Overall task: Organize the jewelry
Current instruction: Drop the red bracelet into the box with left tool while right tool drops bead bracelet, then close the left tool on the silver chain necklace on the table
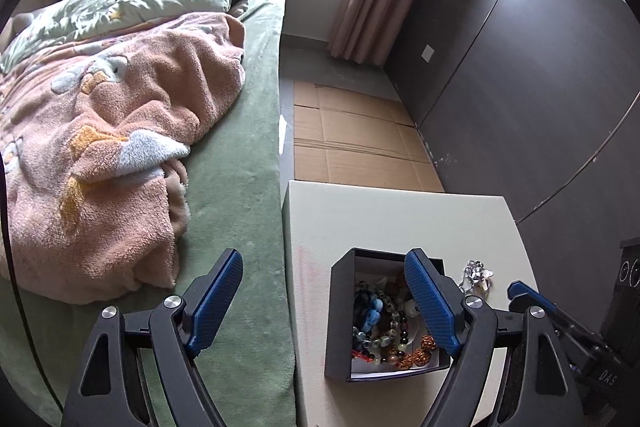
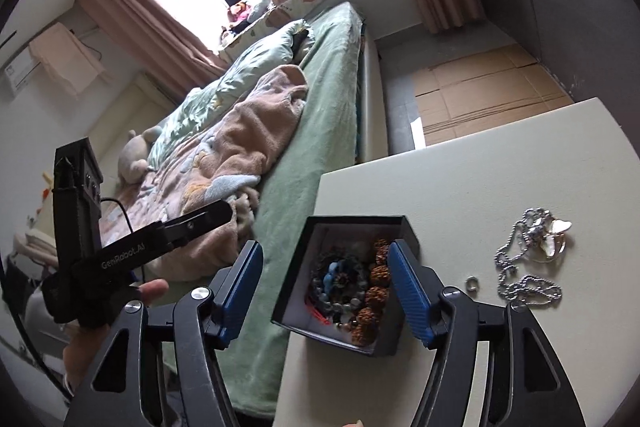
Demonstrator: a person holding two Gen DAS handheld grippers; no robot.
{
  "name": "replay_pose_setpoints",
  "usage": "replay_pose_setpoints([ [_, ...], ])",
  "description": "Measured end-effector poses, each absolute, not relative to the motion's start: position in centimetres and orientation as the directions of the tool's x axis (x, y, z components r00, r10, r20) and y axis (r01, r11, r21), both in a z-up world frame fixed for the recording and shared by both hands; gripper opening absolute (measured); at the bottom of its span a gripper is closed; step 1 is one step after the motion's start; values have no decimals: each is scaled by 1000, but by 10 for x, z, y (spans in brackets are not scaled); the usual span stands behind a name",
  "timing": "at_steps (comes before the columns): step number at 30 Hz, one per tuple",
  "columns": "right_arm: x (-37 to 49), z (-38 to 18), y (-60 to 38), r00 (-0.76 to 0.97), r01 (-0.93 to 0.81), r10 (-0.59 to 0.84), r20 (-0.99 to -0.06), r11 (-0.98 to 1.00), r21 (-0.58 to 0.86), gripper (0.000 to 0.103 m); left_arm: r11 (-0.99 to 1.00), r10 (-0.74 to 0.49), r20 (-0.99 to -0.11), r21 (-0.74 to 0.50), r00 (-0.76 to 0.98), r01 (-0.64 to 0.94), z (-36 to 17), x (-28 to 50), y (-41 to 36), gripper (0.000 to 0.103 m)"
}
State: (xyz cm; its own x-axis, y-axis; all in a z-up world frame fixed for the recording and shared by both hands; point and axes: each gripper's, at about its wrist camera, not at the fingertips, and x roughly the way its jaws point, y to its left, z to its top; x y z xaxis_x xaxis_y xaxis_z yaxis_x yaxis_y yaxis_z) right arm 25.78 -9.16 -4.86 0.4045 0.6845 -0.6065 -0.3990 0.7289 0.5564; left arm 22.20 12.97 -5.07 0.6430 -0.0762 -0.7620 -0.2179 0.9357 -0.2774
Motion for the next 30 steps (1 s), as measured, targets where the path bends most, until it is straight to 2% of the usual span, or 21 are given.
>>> replay_pose_setpoints([
  [1, 258, -47, -98, 417, -392, 678, -605, 735, 553, 85, 939, -78, -760, -274, 645, -209, -50, 222, 127, 84],
  [3, 257, -42, -111, 448, -380, 658, -605, 753, 537, 103, 943, -87, -756, -273, 649, -192, -48, 222, 121, 84],
  [14, 272, -17, -178, 535, -314, 549, -642, 835, 451, 103, 961, -200, -735, -276, 648, -16, -41, 232, 60, 83],
  [16, 278, -17, -185, 530, -297, 525, -666, 851, 434, 103, 962, -214, -736, -273, 642, 8, -41, 234, 49, 81],
  [21, 281, -39, -207, 555, -217, 417, -720, 908, 359, 103, 962, -244, -752, -266, 613, 57, -46, 243, 21, 65],
  [23, 281, -50, -218, 534, -196, 412, -738, 910, 366, 103, 963, -251, -756, -260, 604, 74, -48, 246, 10, 62],
  [27, 279, -54, -238, 543, -158, 398, -739, 913, 376, 103, 962, -266, -768, -254, 582, 105, -55, 254, -14, 52],
  [30, 275, -54, -253, 552, -128, 403, -730, 906, 403, 102, 957, -287, -775, -262, 563, 127, -61, 261, -31, 50],
])
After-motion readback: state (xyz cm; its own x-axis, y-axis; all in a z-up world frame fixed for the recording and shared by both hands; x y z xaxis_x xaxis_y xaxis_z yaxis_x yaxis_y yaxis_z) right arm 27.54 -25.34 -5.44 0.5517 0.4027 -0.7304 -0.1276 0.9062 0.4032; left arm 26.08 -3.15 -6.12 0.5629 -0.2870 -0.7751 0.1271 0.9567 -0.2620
